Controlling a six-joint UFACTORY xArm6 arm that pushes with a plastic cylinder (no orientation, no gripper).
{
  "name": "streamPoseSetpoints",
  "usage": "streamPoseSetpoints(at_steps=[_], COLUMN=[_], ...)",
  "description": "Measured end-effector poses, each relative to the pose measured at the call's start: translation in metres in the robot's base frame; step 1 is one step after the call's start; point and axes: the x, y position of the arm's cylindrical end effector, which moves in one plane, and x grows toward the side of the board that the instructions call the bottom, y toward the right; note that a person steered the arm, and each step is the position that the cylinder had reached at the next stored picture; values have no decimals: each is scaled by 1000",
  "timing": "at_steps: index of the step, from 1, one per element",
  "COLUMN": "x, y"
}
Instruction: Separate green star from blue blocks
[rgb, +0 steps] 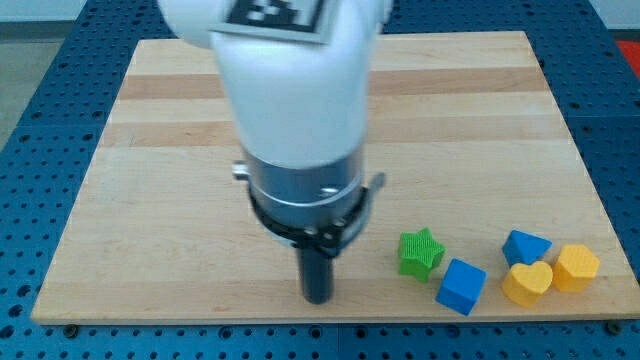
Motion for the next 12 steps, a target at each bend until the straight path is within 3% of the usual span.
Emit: streamPoseSetpoints(at_steps=[2,4,6,7,8,10,12], x=[0,-56,-75,-108,-124,-84,-52], y=[50,62,19,30,78,151,145])
